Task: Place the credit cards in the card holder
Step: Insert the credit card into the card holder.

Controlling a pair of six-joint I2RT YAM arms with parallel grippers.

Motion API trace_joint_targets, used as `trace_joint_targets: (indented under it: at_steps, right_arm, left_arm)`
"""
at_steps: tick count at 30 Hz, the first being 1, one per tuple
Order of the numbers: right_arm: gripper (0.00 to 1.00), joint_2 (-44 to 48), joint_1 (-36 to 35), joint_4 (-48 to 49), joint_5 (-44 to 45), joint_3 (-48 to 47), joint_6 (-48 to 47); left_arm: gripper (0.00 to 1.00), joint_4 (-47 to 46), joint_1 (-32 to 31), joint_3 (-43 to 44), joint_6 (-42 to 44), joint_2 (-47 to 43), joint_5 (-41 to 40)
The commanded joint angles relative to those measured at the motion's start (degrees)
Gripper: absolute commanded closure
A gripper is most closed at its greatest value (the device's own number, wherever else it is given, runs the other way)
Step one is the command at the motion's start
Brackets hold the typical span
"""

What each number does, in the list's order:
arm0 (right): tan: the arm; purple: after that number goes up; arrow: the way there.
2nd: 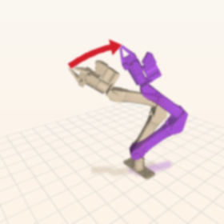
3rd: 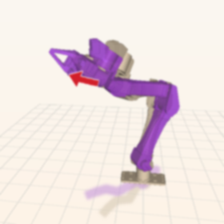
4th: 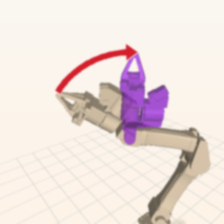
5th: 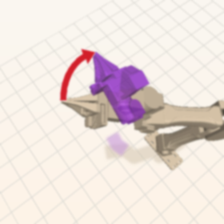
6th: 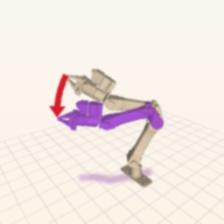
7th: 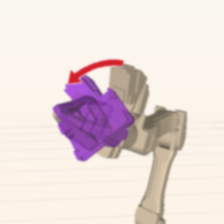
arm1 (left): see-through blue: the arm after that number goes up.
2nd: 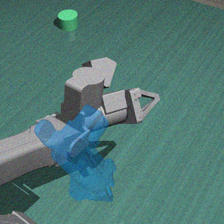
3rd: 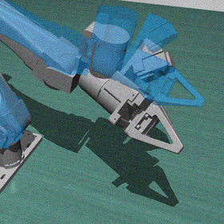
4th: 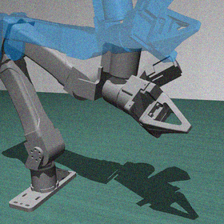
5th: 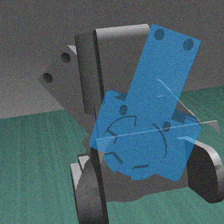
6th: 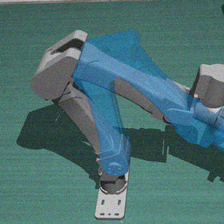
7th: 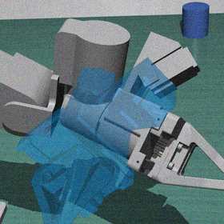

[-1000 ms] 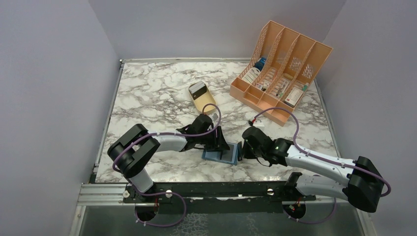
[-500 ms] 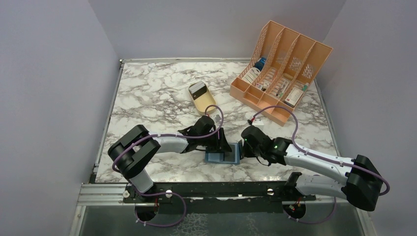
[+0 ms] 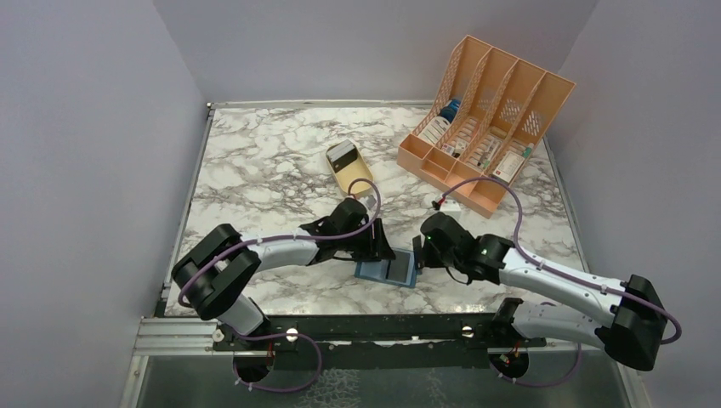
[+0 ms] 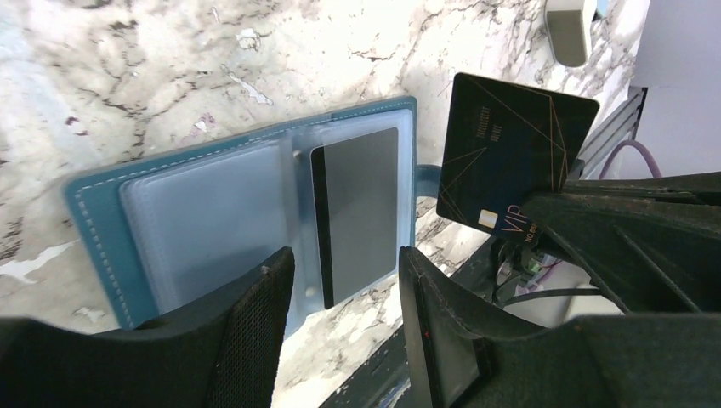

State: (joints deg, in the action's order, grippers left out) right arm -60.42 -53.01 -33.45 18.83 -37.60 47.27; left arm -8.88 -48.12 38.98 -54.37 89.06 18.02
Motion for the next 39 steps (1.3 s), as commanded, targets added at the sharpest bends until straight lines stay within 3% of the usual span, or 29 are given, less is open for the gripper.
trace_joint_targets:
  at_steps: [1,5,13,20,26,39]
  right_arm:
    - [0.99,0.8,0.1,-1.5,0.7,-2.4,1.1]
    - [0.99,0.9,0.1,1.0,-3.0,-2.7,1.4]
    - [0.99,2.6,0.1,13.1,-12.6,1.9,5.5]
    - [0.99,0.2,0.1,23.0,-18.1,6.6,11.0]
    - [0.99,-4.0,0.1,23.7,-17.4,6.0,10.7]
    - [0.99,-6.9,3.5,25.6,-19.7,7.3,9.4]
  left_arm:
    - [0.49,4.2,1.4,1.1,3.2,-4.5,-2.9]
    - [0.49,7.9,3.5,0.7,5.4,-6.7,-4.6]
    - [0.63,12.4,9.6,-2.4,10.3,-9.8,-4.3]
    - [0.72,12.4,9.9,-4.3,12.2,-9.3,-2.8]
    - [0.85,10.0,9.8,-7.1,11.8,-8.8,-1.7]
    - [0.88,6.9,6.6,-10.5,7.4,-8.4,-1.6]
